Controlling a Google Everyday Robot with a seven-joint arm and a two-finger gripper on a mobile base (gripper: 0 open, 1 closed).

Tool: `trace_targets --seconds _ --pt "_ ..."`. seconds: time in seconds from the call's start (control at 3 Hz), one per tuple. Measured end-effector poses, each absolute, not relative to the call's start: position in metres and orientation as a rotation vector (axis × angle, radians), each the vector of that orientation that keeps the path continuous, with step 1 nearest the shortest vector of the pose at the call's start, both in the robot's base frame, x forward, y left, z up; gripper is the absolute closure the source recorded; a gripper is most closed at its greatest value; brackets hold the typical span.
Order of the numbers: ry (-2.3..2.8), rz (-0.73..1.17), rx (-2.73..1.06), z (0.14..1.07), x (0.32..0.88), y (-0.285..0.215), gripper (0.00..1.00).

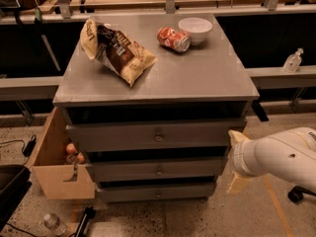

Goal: Open bottom drawer

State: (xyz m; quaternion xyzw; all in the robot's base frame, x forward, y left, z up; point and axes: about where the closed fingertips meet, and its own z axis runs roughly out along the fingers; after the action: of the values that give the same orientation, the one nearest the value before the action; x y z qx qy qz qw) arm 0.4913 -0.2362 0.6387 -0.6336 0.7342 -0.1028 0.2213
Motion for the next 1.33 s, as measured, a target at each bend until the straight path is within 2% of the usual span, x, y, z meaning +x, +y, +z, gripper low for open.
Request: trace_targets --seconds 0.33,1.0,1.33 --pt "2.014 -0.329 -1.804 0.612 0.484 -0.226 0.00" --pt "2.110 -0.218 -1.880 0.475 0.451 -0.229 0.00" --pt "2.183 -0.166 -1.771 0.418 0.466 -0.242 0.00"
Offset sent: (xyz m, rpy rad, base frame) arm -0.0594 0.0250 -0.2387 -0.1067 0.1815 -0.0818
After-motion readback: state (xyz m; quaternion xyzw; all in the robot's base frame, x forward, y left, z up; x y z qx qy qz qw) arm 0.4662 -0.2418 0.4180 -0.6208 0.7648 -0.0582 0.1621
